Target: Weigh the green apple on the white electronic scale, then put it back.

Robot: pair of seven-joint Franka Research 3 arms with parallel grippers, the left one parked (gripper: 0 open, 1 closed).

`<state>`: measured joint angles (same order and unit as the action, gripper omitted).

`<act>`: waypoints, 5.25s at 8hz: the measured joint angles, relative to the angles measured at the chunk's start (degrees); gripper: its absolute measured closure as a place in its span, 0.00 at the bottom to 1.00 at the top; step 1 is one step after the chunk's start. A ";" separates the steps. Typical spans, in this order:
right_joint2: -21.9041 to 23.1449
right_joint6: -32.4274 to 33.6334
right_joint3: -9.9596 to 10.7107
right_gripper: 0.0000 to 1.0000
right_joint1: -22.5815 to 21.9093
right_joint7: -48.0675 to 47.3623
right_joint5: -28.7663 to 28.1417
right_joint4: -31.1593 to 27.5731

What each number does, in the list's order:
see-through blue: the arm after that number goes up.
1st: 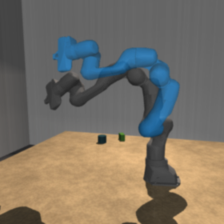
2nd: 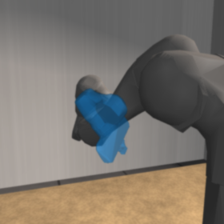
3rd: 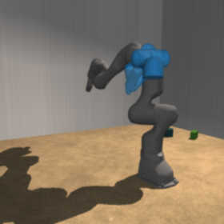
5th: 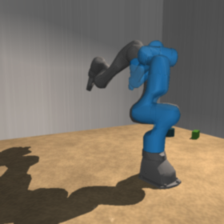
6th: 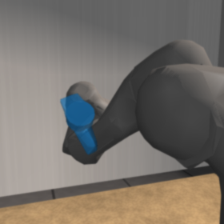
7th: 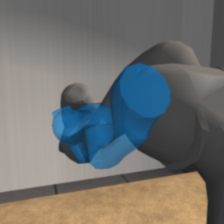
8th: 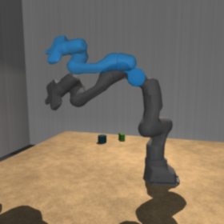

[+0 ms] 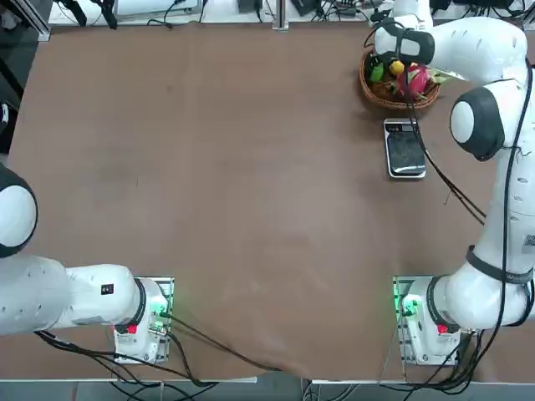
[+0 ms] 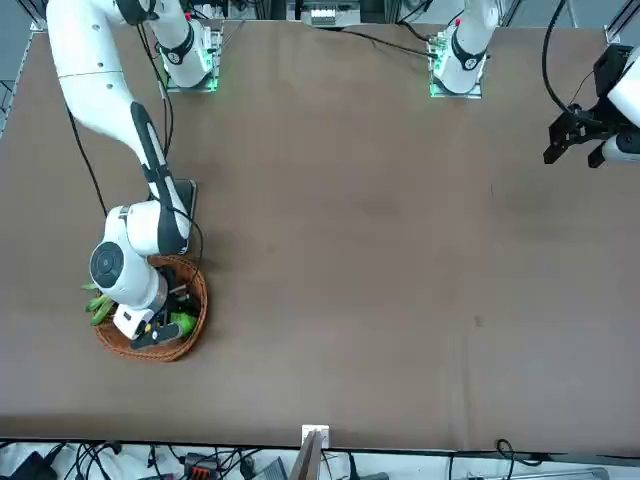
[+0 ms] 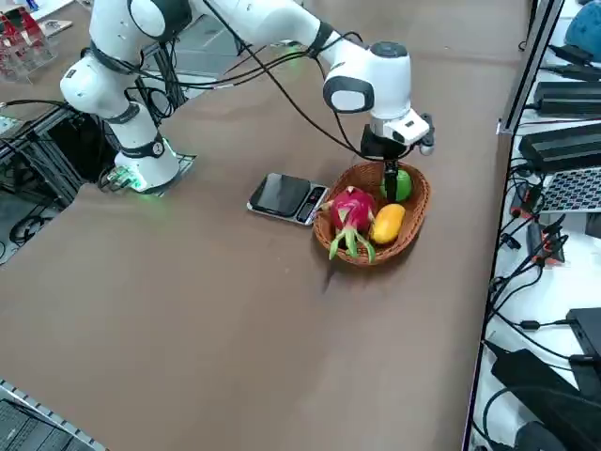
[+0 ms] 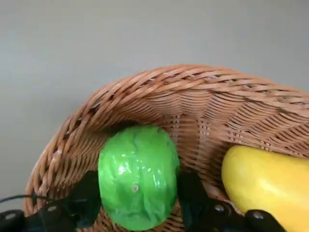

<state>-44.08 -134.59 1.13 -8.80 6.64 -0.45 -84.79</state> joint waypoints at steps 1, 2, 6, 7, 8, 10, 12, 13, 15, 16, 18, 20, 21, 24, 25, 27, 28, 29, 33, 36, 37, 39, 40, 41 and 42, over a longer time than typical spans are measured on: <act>0.02 0.00 0.02 0.28 0.02 0.00 0.00 0.35; 0.02 0.00 0.07 0.28 0.03 0.02 0.01 0.64; 2.99 5.14 0.13 0.32 0.01 -0.02 0.07 1.75; 5.87 9.18 0.13 0.32 -0.01 -0.04 0.07 1.34; 9.63 11.77 0.13 0.32 -0.02 -0.07 0.07 -0.63; 18.83 12.91 0.13 0.32 -0.02 -0.08 0.06 -10.59; 27.12 12.51 0.20 0.32 0.42 -0.11 0.06 -22.23; 31.29 11.03 0.31 0.32 0.95 -0.11 0.07 -28.49; 39.07 7.10 0.42 0.32 2.35 0.16 0.07 -40.86; 42.13 6.29 0.43 0.32 3.48 1.02 0.08 -45.74; 44.81 2.99 0.49 0.32 6.20 3.67 0.07 -52.36; 44.60 -2.89 0.49 0.32 7.12 4.70 0.07 -56.63; 44.30 -4.76 0.43 0.32 7.12 4.70 0.07 -57.75; 42.35 -8.48 0.35 0.32 7.12 4.72 0.07 -58.30; 41.36 -9.60 0.33 0.32 7.12 4.72 0.07 -58.32; 39.85 -10.93 0.26 0.32 7.11 4.72 0.07 -58.32; 39.56 -11.22 0.23 0.32 7.11 4.73 0.07 -58.32; 39.33 -11.37 0.20 0.32 7.11 4.73 0.07 -58.32; 38.84 -11.40 0.06 0.16 7.10 4.73 0.07 -58.32; 39.40 -11.58 -0.05 0.00 7.10 4.75 0.07 -57.60; 40.41 -11.36 -0.05 0.00 7.10 4.75 0.06 -56.98; 43.93 -5.20 -0.04 0.00 7.11 4.75 0.03 -53.88; 45.71 1.26 -0.01 0.00 7.11 4.69 -0.02 -50.13; 47.03 8.67 0.05 0.00 7.12 4.67 -0.28 -45.01; 47.76 15.45 0.10 0.00 7.13 4.66 -0.58 -39.30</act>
<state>3.68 -119.13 1.23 -1.67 11.29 -1.03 -124.09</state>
